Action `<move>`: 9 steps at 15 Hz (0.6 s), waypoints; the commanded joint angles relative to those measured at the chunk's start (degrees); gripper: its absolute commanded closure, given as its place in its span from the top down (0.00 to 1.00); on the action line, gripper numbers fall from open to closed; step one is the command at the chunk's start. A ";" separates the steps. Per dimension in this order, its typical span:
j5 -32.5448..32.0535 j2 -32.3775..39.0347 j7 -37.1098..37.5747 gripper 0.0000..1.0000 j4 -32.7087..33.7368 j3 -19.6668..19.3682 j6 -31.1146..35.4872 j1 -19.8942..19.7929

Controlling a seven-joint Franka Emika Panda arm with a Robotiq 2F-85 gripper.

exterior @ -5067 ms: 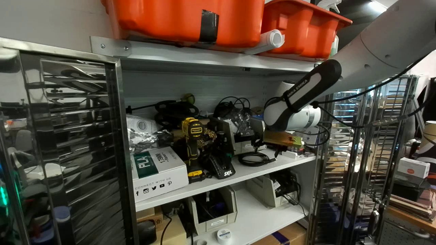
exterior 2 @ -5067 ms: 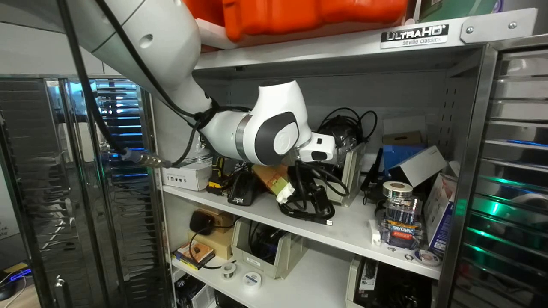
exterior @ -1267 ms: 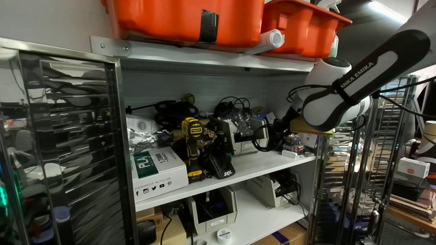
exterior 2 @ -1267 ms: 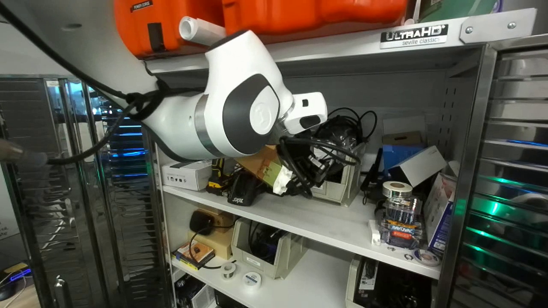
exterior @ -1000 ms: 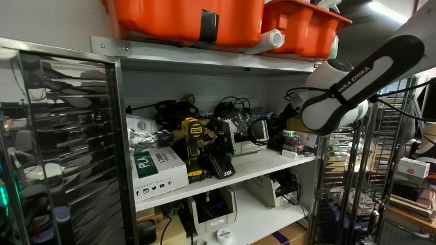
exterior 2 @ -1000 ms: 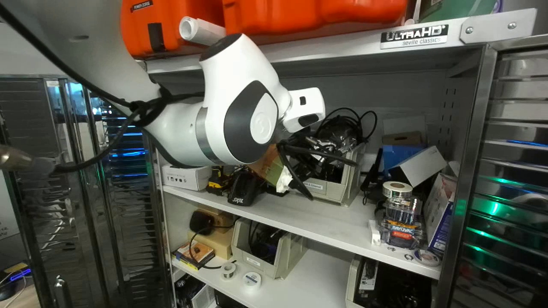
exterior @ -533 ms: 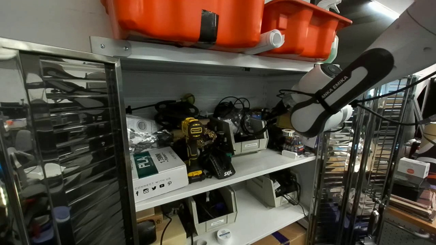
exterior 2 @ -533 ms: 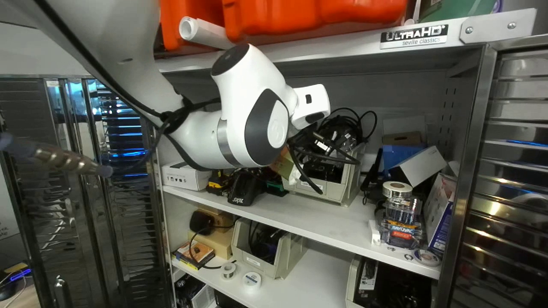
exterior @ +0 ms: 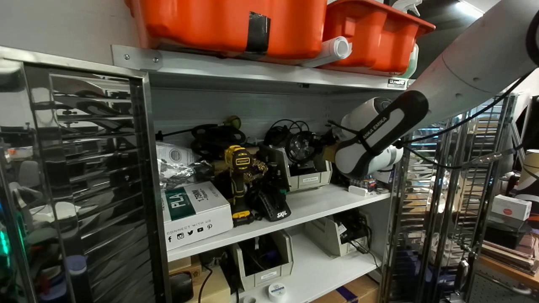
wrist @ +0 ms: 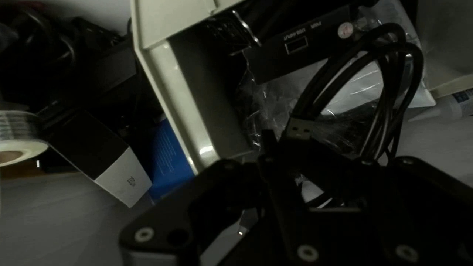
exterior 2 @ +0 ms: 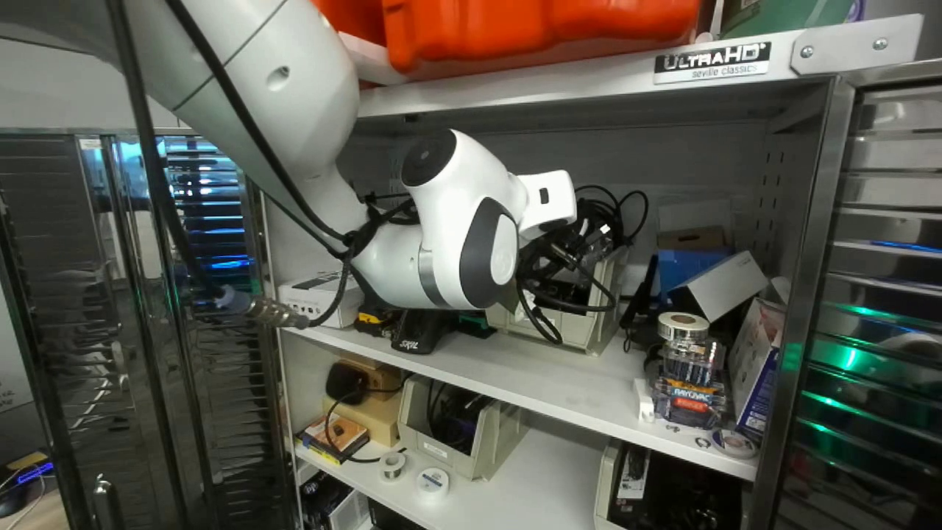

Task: Put the black cable on the top shelf into the tray behind it

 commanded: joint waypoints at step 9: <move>14.80 6.90 -11.52 0.15 9.99 6.36 -0.55 -1.36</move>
